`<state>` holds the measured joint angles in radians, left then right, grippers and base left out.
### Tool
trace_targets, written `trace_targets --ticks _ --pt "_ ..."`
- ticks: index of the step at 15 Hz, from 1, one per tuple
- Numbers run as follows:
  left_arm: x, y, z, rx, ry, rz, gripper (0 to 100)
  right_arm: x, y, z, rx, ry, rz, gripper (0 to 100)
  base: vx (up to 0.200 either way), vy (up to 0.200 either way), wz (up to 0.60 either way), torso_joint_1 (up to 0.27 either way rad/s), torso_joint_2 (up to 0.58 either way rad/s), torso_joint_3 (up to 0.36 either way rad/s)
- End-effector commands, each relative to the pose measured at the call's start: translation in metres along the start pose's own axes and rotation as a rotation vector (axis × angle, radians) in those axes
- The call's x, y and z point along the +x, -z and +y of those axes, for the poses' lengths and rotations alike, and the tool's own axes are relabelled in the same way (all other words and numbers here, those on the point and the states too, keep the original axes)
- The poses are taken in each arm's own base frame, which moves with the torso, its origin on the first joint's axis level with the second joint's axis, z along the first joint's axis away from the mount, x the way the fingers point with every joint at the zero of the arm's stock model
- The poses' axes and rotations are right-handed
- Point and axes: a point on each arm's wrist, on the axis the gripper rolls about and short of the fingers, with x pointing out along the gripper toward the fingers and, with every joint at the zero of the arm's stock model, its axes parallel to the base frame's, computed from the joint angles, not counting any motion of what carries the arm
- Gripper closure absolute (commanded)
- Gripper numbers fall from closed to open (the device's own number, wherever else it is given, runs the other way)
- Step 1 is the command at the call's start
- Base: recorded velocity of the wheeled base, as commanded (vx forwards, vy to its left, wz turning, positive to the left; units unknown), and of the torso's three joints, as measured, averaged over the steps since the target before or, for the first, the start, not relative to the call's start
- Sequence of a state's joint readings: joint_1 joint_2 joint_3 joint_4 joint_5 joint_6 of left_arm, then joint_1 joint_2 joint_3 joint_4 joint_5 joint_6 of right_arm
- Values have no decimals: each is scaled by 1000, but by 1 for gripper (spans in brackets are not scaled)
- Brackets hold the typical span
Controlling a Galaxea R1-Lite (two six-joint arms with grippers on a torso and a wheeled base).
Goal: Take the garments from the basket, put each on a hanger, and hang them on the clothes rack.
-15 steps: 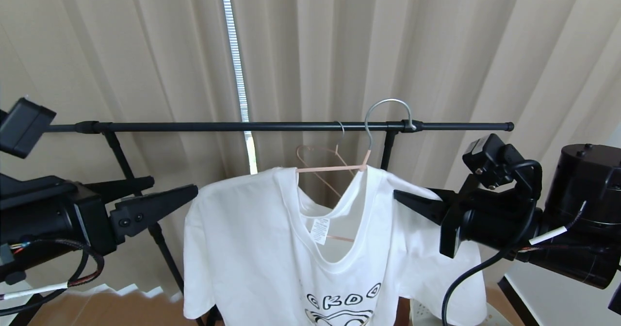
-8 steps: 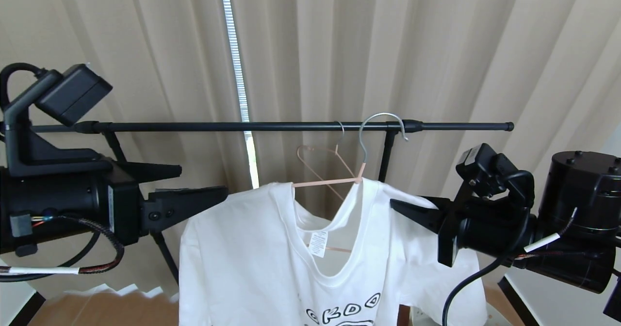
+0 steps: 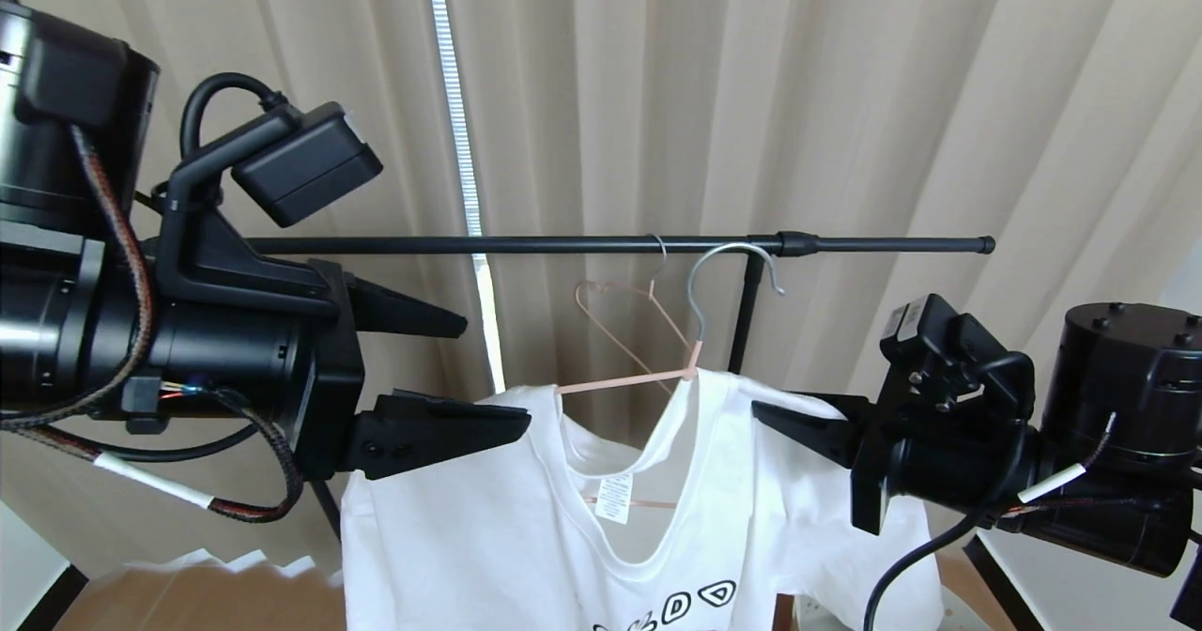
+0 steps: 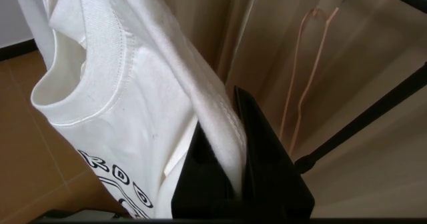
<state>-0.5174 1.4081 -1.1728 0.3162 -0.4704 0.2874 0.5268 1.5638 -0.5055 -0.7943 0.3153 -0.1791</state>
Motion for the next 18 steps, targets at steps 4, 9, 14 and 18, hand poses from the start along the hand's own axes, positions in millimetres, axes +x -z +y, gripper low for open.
trace_targets --ticks 4,9,14,18 --pt "26 -5 12 35 187 -21 0 -1 0 1 -1 -15 -3 100 0 0 0 0 0 0" --pt "35 -9 24 57 213 77 0 -2 -1 1 -4 -13 -8 100 0 0 0 0 0 0" --pt "54 -6 33 64 234 118 0 -4 -3 5 -12 -25 -15 100 0 0 0 0 0 0" --pt "62 -2 34 55 243 138 0 -3 -4 5 -14 -25 -20 100 0 0 0 0 0 0"
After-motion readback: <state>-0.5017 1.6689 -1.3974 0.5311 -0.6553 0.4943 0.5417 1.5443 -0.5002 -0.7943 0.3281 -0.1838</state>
